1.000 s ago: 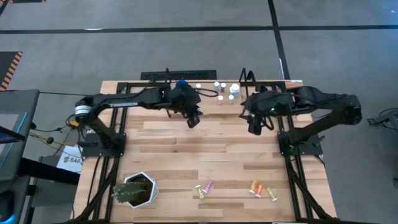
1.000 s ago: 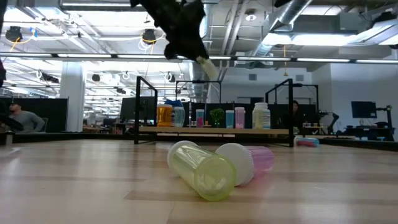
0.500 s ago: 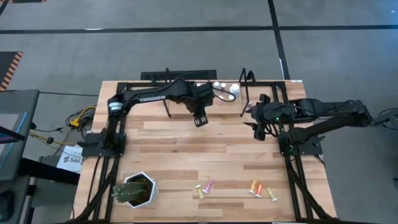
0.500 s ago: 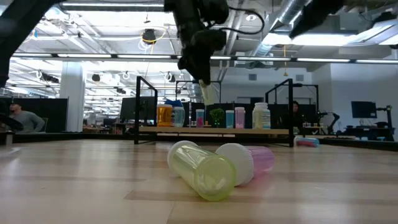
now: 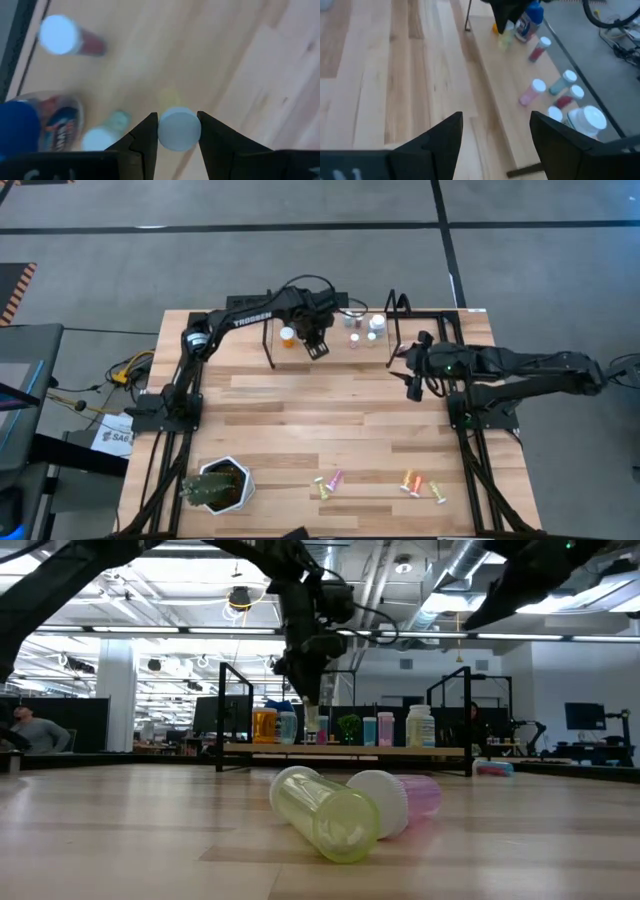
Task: Pick and place medicine bottles onto shelf by color
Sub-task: Put the yellow pill bottle on the shelf
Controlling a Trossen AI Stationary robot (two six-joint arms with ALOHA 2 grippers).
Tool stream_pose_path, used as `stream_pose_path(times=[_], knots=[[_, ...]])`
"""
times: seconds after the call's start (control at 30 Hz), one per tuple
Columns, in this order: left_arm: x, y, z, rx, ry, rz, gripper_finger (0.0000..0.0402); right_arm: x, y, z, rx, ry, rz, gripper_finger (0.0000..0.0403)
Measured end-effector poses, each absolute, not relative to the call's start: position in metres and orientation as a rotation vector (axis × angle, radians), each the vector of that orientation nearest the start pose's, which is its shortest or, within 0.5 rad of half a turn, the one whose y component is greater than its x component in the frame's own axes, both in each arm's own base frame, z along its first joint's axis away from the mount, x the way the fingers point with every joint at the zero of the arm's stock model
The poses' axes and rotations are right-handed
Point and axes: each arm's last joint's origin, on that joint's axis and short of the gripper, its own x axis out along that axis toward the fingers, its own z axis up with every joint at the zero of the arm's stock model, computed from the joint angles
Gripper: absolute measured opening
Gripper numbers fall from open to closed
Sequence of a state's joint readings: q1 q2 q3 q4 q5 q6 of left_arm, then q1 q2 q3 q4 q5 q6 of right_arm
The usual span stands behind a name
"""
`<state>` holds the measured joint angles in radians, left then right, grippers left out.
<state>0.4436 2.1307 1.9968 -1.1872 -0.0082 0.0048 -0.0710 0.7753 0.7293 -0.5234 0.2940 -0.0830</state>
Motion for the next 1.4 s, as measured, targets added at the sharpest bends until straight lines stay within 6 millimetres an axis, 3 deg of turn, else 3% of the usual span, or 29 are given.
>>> stream_pose_path(times=[0.2,0.5,1.4], knots=[[0.386,0.198,0.26,-0.304,1.309,0.402,0.0106,0.159,-0.034,0.27,-0.124,0.514,-0.364,0.0255],[0.382,0.183,0.253,-0.284,1.429,0.375,0.0106,0.159,-0.044,0.245,-0.051,0.49,-0.44,0.0255],[0.384,0.174,0.244,-0.264,1.46,0.396,0.0106,0.159,-0.042,0.241,-0.054,0.529,-0.42,0.0255]])
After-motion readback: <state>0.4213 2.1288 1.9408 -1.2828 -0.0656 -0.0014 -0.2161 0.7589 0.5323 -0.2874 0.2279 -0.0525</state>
